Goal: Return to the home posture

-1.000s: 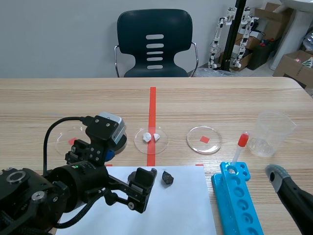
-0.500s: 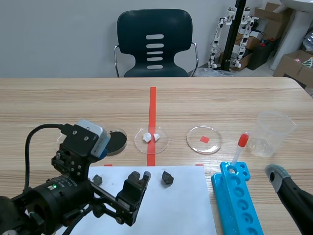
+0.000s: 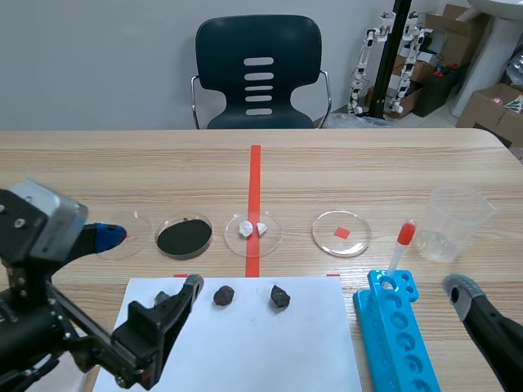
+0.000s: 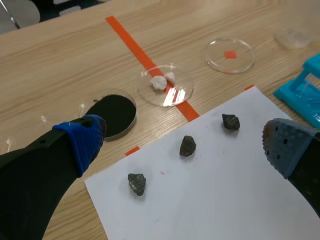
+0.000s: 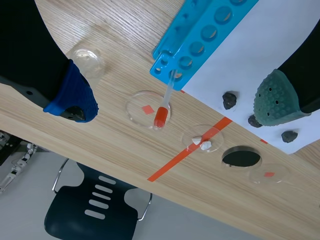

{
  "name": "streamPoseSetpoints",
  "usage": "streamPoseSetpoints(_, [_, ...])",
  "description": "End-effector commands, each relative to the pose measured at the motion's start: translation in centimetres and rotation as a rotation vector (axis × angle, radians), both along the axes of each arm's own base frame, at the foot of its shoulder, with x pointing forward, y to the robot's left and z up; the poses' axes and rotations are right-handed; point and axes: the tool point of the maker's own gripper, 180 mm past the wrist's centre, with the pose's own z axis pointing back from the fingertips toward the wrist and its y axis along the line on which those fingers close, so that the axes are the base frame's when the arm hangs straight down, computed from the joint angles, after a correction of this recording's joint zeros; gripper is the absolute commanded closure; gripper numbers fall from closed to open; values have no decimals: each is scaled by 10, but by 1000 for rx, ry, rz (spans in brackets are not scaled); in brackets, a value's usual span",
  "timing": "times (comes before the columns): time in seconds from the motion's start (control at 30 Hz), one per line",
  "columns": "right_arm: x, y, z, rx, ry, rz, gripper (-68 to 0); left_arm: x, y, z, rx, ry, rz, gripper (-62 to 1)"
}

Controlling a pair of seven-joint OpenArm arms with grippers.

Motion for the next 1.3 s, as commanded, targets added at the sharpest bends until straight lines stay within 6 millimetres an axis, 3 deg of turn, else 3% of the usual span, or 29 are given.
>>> streamPoseSetpoints(0.0, [3,2,9,10,-31,12,-679,-5,1,9,-25,-23,-4,-623])
streamPoseSetpoints(0.53, [3,2,9,10,-30,11,-679,-33,40,39,60,-125,-14,-623])
streamPoseSetpoints(0.73, [3,2,9,9,-30,12,-679,-45,38,47,73,-174,-50,-623])
streamPoseSetpoints(1.27, [3,2,9,9,-30,12,-679,-45,38,47,74,-172,-50,-623])
